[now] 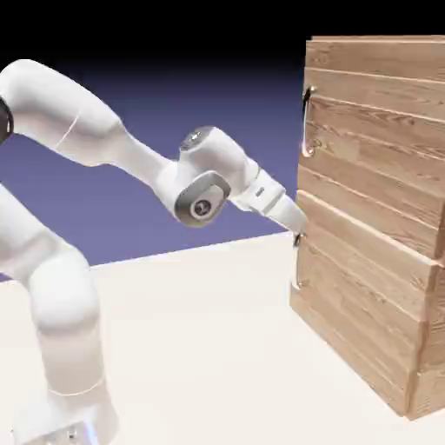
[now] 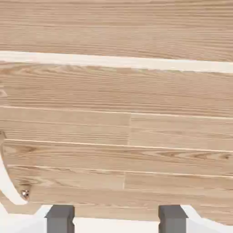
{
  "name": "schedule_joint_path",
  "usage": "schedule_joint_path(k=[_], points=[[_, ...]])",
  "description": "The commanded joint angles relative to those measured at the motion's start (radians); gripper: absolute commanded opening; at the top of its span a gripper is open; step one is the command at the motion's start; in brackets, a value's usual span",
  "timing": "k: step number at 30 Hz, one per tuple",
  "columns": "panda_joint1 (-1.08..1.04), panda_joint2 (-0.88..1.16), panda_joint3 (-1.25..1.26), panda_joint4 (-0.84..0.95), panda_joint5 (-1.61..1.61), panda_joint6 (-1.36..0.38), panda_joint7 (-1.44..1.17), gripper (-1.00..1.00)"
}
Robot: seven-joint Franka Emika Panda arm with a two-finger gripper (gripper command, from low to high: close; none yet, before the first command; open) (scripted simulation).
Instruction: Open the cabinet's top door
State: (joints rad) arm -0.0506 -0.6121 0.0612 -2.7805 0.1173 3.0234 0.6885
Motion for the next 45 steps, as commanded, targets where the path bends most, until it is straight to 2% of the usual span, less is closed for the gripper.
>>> schedule_joint_path(k=[1,45], points=[[-0.023,-0.016,0.023,0.011,0.044,-0.005,-0.02,0.0],[-1.044,-0.702,1.022,0.493,1.957,-0.227,-0.877,0.0]])
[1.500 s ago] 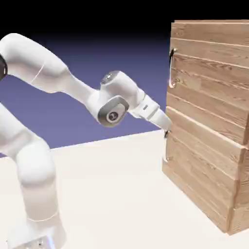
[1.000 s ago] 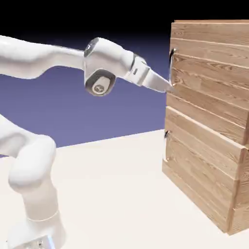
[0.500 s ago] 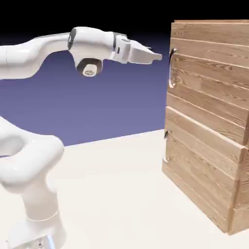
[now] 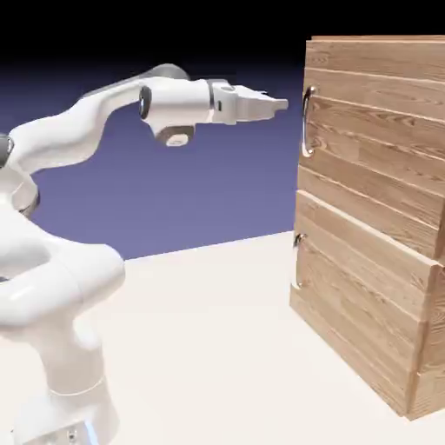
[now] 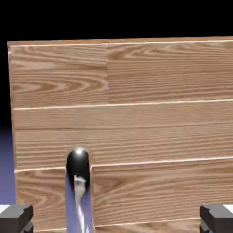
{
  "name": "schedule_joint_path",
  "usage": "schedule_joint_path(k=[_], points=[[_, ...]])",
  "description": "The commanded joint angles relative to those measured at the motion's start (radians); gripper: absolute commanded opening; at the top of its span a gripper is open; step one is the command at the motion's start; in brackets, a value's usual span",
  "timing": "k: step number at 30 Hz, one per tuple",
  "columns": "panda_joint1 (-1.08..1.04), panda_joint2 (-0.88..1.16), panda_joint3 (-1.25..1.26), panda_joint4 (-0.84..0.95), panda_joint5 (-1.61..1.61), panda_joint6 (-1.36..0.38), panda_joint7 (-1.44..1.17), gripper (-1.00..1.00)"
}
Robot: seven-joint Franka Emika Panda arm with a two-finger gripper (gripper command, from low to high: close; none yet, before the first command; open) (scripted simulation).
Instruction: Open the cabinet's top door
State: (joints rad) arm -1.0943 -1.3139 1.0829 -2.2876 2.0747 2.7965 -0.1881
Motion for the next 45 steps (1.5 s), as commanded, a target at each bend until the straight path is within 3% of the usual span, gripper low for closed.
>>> schedule_joint_path(k=[1,11,12,23,32,45], points=[[-0.023,-0.016,0.023,0.011,0.044,-0.005,-0.02,0.0],[-0.261,-0.059,0.146,0.186,0.239,-0.04,-0.086,0.0],[-0.261,-0.059,0.146,0.186,0.239,-0.04,-0.086,-1.0],[0.007,-0.098,-0.044,-0.176,0.319,-0.37,-0.302,-1.0],[0.206,-0.111,-0.335,-0.475,0.168,-0.722,-0.444,-1.0],[0.216,-0.024,-0.806,-0.61,-0.235,-1.162,-0.596,-1.0]])
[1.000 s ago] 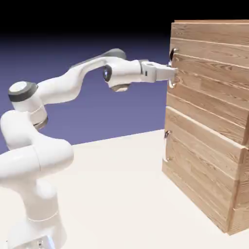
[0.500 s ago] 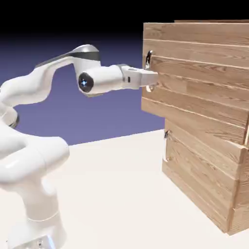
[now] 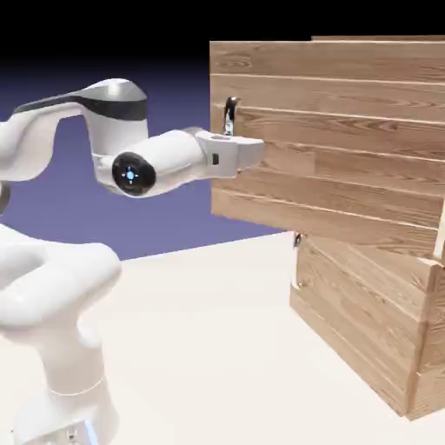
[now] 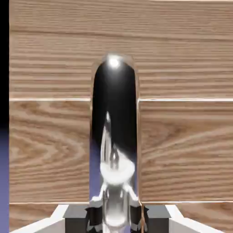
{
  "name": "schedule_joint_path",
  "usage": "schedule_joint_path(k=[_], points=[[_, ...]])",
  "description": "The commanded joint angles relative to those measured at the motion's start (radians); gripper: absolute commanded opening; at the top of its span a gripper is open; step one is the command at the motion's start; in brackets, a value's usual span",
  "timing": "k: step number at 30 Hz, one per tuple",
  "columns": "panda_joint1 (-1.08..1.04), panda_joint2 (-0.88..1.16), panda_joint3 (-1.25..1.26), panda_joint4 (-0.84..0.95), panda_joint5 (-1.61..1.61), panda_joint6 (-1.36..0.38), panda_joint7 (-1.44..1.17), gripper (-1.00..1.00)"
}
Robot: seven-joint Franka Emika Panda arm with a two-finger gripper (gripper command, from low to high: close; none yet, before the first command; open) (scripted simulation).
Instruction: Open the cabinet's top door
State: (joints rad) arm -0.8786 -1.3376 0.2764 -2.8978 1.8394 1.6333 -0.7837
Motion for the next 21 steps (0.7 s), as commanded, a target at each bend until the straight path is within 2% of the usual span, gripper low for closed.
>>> schedule_joint_path(k=[1,10,21], points=[[-0.006,0.019,-0.036,0.002,-0.036,-0.032,-0.014,-1.0],[-0.034,0.292,-0.351,0.113,-0.382,-0.336,-0.178,-1.0],[0.041,0.69,-0.607,0.398,-0.682,-0.645,-0.366,-1.0]])
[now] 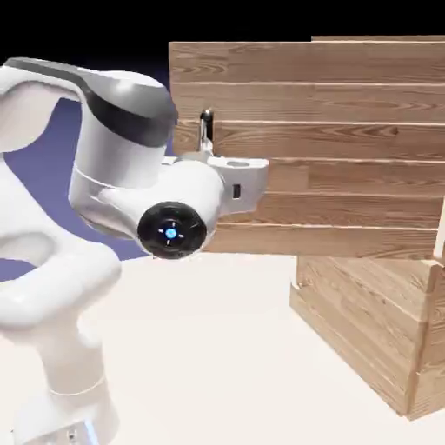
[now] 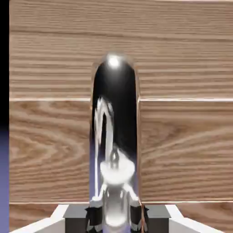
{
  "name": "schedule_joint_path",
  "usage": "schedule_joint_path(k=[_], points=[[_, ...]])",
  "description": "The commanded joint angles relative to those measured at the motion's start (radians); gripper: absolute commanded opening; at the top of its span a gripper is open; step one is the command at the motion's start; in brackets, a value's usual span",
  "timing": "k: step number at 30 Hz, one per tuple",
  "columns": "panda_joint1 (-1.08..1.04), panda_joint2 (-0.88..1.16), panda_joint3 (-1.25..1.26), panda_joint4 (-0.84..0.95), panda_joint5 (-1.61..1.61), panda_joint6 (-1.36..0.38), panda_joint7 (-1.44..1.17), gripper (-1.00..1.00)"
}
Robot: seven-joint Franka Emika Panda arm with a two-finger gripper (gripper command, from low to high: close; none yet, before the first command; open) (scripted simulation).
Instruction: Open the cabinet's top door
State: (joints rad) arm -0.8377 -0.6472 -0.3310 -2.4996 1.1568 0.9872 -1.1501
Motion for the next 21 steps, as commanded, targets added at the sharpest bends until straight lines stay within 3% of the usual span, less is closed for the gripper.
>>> schedule_joint_path(k=[1,21], points=[[0.01,0.036,-0.019,0.031,-0.019,-0.027,-0.016,-1.0],[0.084,0.714,-0.21,0.72,-0.237,-0.581,-0.364,-1.0]])
